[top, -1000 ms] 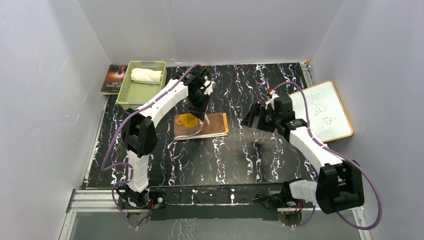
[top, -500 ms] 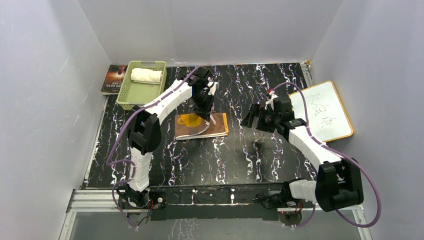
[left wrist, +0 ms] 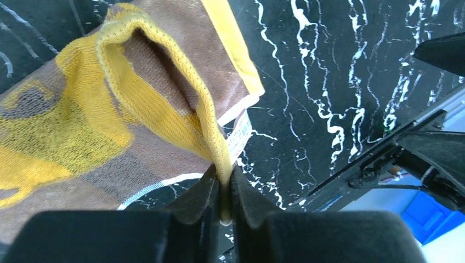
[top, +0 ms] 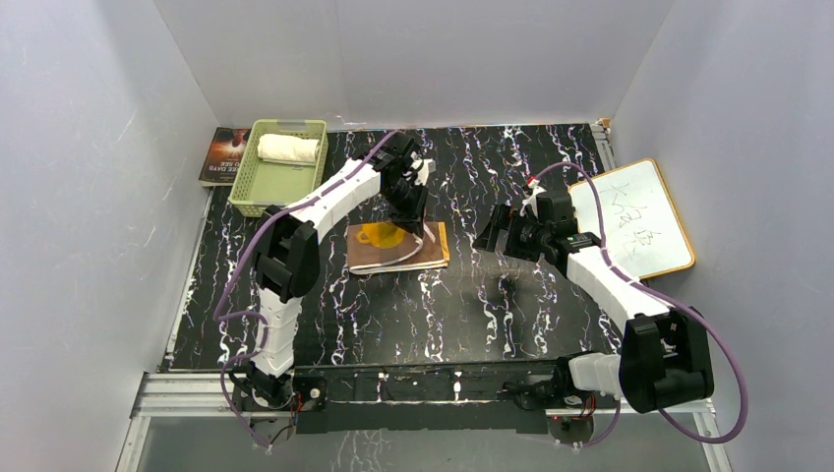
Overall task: Roll the towels
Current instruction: Fold the towel at the center of the board.
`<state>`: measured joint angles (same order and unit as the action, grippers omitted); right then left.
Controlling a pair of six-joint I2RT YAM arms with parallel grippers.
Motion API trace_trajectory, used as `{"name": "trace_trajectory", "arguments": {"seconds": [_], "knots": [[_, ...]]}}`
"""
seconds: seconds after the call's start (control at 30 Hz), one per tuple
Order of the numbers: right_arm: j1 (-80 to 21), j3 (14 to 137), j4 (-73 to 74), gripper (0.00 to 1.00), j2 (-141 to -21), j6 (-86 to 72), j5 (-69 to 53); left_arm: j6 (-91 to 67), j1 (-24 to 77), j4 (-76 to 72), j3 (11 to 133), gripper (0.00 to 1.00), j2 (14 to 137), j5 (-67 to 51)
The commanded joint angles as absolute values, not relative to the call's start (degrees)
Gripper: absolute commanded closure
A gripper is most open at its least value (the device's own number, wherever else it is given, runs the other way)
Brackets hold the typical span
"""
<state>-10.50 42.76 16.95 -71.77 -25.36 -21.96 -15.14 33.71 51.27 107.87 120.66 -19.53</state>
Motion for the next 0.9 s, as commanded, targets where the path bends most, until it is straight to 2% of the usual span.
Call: {"name": "trace_trajectory", "arguments": {"seconds": [0.0, 0.07, 0.13, 0.23, 0.37, 0.43, 0.5, 0.53, 0.6, 0.7, 0.87], "knots": [[-10.58, 43.80, 14.49, 0.02, -72.28, -24.35, -21.39, -16.71, 34.02, 47.79, 104.81, 0.83, 117.95, -27.10], [-10.58, 43.41, 13.76, 0.02, -72.27, -24.42, -21.29, -17.03, 34.01, 45.57, 102.71, 0.60, 116.28, -29.10], [-10.59, 42.85, 12.41, 0.02, -71.59, -24.58, -20.79, -17.19, 34.04, 44.12, 101.20, 0.48, 114.28, -29.91], [-10.63, 42.63, 10.06, 0.02, -70.66, -25.13, -20.08, -17.23, 33.23, 42.72, 99.62, 0.43, 110.79, -28.56], [-11.59, 44.01, 4.32, 0.02, -71.53, -25.98, -23.80, -19.48, 29.14, 36.36, 93.34, 0.42, 103.31, -26.51], [-15.32, 46.70, 2.49, 0.03, -73.82, -26.44, -23.76, -22.18, 25.77, 29.38, 86.10, 0.46, 98.12, -25.35], [-21.03, 50.26, 1.68, 0.17, -76.95, -26.37, -21.50, -25.16, 22.50, 21.10, 78.07, 0.58, 92.80, -23.89], [-23.48, 51.89, 0.84, 0.27, -78.53, -26.72, -20.40, -26.17, 21.47, 17.57, 74.14, 0.65, 90.73, -22.84], [-26.46, 54.17, -1.58, 0.64, -82.64, -28.52, -20.90, -27.63, 19.77, 11.24, 67.27, 0.75, 87.88, -21.22], [-28.54, 57.99, -3.98, 1.00, -90.80, -30.34, -22.72, -29.17, 18.49, 1.91, 60.45, 0.84, 86.38, -21.42], [-29.45, 62.13, -7.85, 1.00, -103.37, -29.09, -26.90, -30.91, 16.92, -9.76, 53.88, 1.00, 90.20, -22.12]]}}
